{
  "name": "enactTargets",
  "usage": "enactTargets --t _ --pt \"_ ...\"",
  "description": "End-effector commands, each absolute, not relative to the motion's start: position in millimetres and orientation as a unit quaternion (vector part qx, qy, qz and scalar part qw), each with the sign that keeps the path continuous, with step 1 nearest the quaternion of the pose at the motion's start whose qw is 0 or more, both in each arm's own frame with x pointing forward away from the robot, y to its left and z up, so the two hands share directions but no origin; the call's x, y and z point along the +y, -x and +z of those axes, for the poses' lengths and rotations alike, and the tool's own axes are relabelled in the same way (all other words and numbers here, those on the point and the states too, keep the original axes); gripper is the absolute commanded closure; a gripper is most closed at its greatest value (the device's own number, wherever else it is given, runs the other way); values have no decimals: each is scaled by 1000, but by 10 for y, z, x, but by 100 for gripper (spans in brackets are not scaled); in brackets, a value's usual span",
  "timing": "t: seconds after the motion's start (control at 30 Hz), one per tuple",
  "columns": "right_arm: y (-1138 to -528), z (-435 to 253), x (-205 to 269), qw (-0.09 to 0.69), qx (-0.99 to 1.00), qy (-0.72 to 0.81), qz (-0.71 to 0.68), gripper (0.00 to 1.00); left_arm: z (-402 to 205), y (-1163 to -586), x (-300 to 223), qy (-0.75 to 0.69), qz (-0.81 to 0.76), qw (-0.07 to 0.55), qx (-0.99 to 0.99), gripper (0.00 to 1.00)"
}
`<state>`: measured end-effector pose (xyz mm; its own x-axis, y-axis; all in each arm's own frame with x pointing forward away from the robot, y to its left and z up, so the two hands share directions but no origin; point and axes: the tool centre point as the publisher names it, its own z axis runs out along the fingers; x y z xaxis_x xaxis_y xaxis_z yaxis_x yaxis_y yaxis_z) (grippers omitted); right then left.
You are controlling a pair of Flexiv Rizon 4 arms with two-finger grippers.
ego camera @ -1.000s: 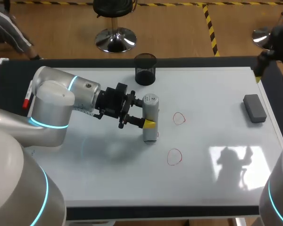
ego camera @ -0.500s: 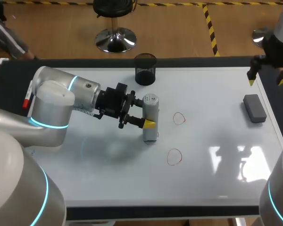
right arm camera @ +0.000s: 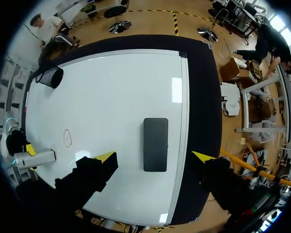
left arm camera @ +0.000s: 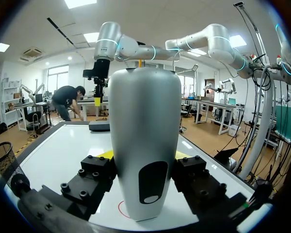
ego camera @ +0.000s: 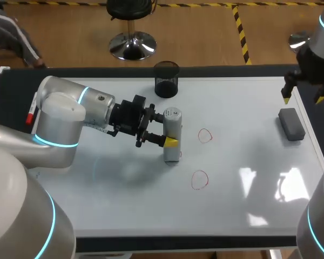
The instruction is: Pick up the inspection probe, press it on each red-marked spot on the whiteboard one by one, put down the probe, pick up the eraser, and wipe off all the red marks.
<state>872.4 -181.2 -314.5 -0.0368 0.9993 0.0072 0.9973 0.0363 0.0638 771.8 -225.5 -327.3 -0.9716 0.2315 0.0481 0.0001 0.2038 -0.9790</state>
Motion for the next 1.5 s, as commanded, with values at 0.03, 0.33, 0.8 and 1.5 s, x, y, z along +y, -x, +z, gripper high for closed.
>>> enactTargets --t 0.03,0.33,0.8,1.5 --pt "-8756 -3247 -1826 17 723 -690 24 0 -3329 -7709 -2250 75 626 93 -770 100" --pt "-8753 -3436 -1876 14 731 -682 18 0 -3329 -7709 -2250 75 626 93 -770 100" --pt "-8674 -3711 -1960 12 738 -674 25 0 -3329 -7709 -2250 75 626 93 -770 100" --pt "-8529 -3985 -1794 12 758 -652 16 0 -3329 -7709 -2250 75 626 93 -770 100"
